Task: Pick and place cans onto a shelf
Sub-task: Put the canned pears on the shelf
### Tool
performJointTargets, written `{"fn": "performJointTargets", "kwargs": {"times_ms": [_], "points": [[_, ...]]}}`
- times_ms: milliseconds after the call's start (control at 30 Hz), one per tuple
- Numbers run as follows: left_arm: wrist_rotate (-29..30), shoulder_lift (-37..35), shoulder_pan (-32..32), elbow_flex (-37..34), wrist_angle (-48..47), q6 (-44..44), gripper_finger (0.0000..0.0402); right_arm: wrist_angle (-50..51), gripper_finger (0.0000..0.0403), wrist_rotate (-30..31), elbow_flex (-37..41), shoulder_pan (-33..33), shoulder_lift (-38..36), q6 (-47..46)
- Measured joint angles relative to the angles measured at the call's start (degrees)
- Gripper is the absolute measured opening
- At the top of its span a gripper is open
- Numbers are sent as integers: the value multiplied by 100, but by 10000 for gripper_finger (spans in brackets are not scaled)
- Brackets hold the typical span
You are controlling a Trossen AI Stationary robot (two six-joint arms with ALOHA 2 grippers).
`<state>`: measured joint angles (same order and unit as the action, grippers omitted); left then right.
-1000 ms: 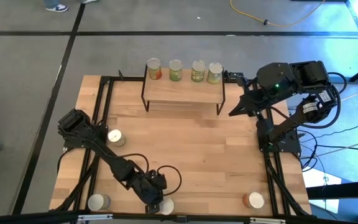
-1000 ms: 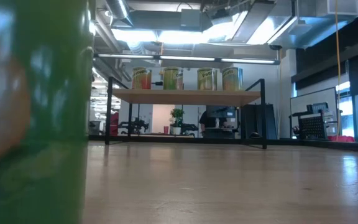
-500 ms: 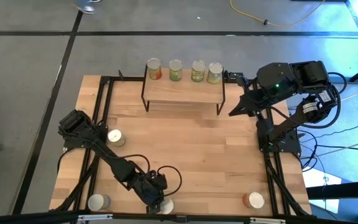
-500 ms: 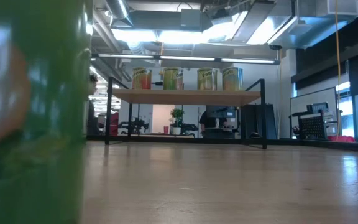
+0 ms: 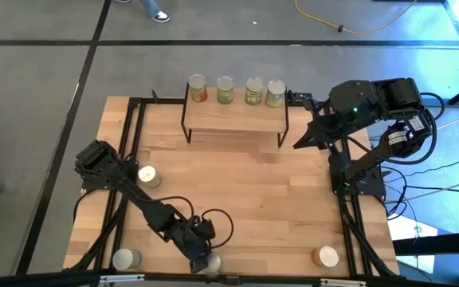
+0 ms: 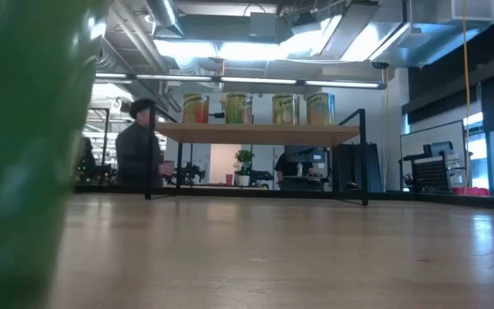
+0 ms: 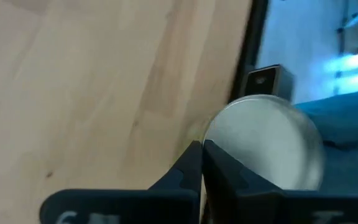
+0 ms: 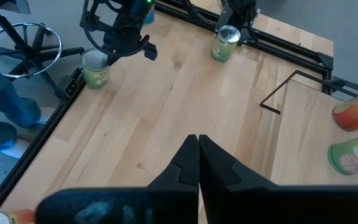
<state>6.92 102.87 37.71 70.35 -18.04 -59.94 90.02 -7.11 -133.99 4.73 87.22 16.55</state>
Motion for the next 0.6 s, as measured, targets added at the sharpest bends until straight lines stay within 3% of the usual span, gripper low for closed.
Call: {"fn": "performJointTargets", "kwargs": {"times_ms": [433,600], "points": [[193,-4,-128,50,-125,38,1,0,0,0,1,0,0,-1],[221,-4,-228,580,-1006,546,0,0,0,0,-1,0,0,1]]}}
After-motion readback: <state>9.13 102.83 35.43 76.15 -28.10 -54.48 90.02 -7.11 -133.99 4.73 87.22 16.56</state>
